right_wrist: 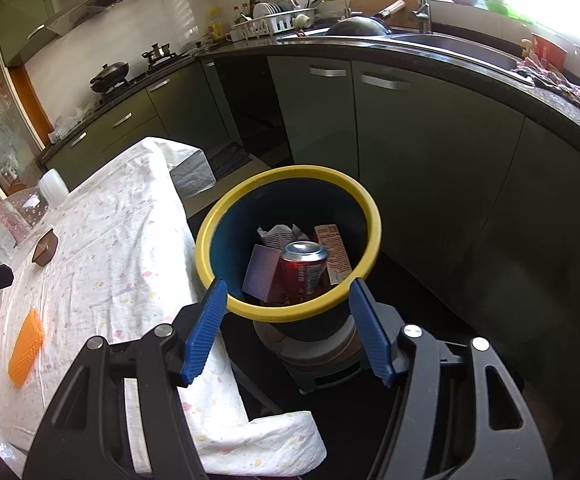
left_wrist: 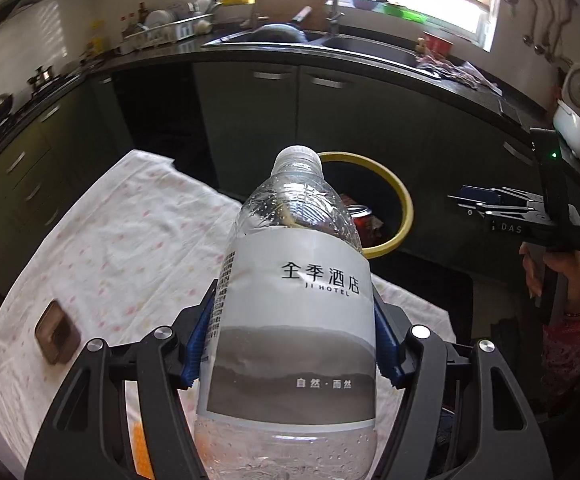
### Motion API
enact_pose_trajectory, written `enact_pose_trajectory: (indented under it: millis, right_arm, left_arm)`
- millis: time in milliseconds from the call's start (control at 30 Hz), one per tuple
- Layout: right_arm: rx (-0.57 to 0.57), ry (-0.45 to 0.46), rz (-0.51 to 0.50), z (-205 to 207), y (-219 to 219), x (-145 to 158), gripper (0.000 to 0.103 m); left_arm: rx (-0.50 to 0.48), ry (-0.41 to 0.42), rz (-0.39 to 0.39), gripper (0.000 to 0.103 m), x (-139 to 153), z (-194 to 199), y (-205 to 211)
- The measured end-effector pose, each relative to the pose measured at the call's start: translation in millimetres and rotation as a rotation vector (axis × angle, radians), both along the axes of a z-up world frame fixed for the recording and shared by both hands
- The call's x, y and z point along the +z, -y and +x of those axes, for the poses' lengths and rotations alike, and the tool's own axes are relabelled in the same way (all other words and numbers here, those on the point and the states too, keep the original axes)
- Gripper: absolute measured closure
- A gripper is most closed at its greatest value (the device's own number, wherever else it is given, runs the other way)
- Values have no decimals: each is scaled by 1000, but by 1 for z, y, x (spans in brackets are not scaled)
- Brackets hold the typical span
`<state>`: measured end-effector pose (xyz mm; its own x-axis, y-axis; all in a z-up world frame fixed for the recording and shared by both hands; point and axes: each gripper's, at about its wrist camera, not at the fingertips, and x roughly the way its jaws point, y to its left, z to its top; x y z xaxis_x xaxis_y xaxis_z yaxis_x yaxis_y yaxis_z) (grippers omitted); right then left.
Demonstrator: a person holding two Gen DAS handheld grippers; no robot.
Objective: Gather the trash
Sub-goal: 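Carry the water bottle over the bin and open the left tool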
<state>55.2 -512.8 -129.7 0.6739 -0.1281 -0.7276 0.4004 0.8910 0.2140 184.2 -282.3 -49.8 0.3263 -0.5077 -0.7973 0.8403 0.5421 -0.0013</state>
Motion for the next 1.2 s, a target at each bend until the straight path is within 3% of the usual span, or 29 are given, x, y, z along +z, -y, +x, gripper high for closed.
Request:
enact_pose_trajectory:
  millis: [233,433,467,500,600,700,967,1200]
  right_arm:
    - [-54,-15,36,-13,30,-15,43]
    - [-92,-34,59,-20,45,-27,43]
    - [-96,-35,62,-20,47,-28,43]
    - [-99,-36,65,-20,47,-29,43]
    - [-92,-32,68,-20,45,-29,43]
    - [-83,-27,66,-20,42,-28,42]
    - [-36,-36,61,-8,27,-29,41]
    - [36,-42,51,4,0,-28,41]
  left_arm:
    - [-116,-51,48,37,-30,16,118]
    - [-110,-71,73,36,-68,47,189]
    - [-98,-58,71,31,-74,52,198]
    - [-87,-45,69,17,-78,57,205]
    - [-50,-9,59,15,-79,67,210]
    - [-26,-28,5,15,-61,64,187]
    - [111,65,-111,9,-2,18,55]
    - [325,148,-194,5,16,-24,-74]
